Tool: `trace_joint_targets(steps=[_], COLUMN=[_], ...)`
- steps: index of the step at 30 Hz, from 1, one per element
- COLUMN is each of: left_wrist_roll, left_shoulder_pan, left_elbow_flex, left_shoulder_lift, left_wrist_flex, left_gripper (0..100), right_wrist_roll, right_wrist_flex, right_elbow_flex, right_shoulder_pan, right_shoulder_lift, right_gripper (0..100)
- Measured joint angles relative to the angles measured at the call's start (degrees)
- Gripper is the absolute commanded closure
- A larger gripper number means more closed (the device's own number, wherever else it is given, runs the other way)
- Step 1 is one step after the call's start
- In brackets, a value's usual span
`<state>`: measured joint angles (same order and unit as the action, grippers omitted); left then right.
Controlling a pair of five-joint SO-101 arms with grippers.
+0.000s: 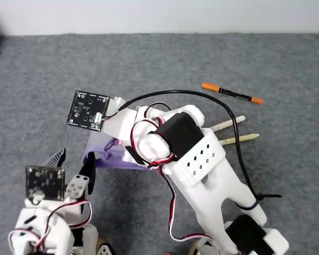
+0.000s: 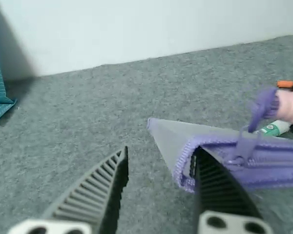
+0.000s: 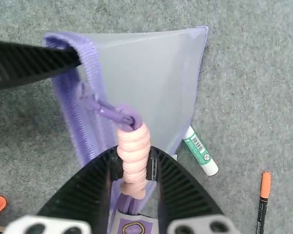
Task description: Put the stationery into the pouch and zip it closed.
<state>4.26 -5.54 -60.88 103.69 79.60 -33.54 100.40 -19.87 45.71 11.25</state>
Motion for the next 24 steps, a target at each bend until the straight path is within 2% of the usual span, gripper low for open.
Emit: trace_joint_targets(steps=[4,9,18,24], left_wrist_roll=[0.09,0.09,0.09,0.09], left_shoulder_pan=[0.00,0.09,0.18,0.18], left_elbow_flex=[-3.34,-6.77,-8.18,-8.44], left_shoulder_lift=[0.00,0.00,-0.09,-0.09], left_wrist_flex=[-2.55,-6.15,-8.79,-8.70], left_gripper=[83,99,99,99], right_wrist_roll=[0.00,0.00,0.00,-0.35], right_wrist_flex=[0.00,0.09,0.09,0.09], right_elbow_flex=[0.00,0.00,0.62,8.53], right_shoulder_pan=[0.00,0.00,-0.53,-8.88], right_shoulder_lift=[0.00,0.00,3.08,9.85], right_gripper=[99.1,99.1,99.1,99.1])
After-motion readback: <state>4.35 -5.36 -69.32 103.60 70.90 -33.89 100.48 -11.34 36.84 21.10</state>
